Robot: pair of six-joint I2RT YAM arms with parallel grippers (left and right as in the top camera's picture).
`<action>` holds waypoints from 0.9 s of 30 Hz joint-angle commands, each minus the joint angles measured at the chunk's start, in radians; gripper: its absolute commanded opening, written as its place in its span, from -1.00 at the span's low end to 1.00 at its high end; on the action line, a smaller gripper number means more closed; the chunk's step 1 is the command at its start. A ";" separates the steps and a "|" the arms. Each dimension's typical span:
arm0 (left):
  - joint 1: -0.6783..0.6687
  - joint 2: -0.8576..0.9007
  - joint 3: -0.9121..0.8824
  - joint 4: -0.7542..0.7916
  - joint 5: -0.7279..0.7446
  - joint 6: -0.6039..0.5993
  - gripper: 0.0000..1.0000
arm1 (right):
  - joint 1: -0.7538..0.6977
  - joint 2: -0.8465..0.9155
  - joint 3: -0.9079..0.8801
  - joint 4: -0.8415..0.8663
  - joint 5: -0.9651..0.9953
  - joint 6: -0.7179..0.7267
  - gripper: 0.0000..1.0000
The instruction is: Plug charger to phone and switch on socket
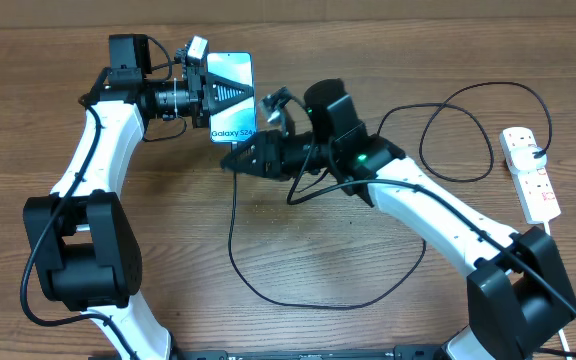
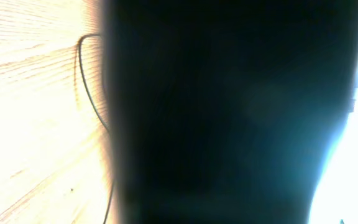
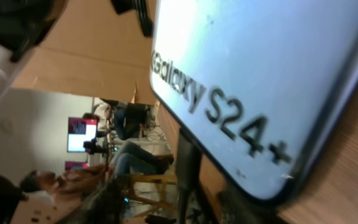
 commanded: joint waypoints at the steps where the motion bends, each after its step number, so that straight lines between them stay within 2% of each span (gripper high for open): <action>1: -0.005 -0.019 0.008 0.003 0.081 -0.021 -0.91 | 0.010 -0.001 0.010 0.001 0.022 -0.019 -0.25; 4: -0.005 -0.019 0.008 0.003 0.100 -0.021 -0.91 | 0.010 -0.001 0.010 0.001 0.022 -0.019 -0.32; 8: -0.005 -0.019 0.008 0.004 0.103 -0.020 -0.91 | 0.010 -0.001 0.010 0.002 0.042 -0.016 -0.78; 10: -0.005 -0.019 0.008 0.004 0.103 -0.020 -0.91 | 0.010 -0.001 0.010 0.002 0.060 -0.012 -0.92; 21: -0.008 -0.019 0.008 0.003 0.191 0.090 -0.92 | -0.003 -0.001 0.010 0.032 0.067 0.016 -0.92; 27: -0.026 -0.019 0.008 -0.033 0.191 0.148 -0.91 | -0.013 -0.001 0.010 0.048 0.067 0.022 -0.92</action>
